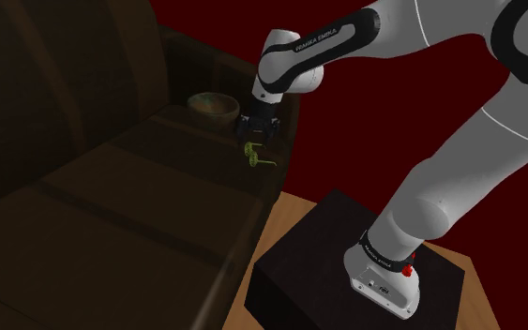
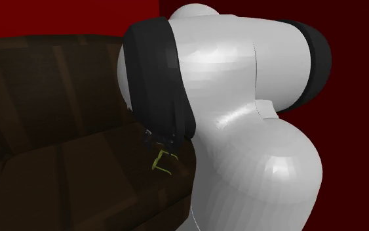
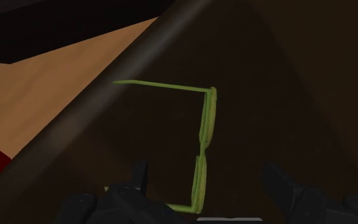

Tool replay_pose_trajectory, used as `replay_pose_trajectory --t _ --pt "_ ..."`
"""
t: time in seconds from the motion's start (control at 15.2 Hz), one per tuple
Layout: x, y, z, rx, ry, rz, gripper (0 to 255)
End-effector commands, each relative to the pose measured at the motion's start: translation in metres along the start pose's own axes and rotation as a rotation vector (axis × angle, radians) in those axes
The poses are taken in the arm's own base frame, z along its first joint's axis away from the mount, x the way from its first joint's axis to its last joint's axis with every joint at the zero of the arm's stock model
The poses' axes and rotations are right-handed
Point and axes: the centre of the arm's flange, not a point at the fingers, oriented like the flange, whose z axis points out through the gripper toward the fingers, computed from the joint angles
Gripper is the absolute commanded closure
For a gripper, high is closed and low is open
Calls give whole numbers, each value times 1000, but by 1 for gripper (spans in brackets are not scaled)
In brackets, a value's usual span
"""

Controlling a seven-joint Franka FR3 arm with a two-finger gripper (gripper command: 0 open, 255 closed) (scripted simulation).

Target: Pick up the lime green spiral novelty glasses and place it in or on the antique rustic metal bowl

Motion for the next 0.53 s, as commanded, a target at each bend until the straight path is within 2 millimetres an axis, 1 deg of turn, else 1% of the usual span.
replay_pose_trajectory --t 0.0,0.2,0.46 --pt "0 0 11 0 1 1 0" --pt "0 0 24 0 1 1 0" --pt "0 0 24 0 1 1 0"
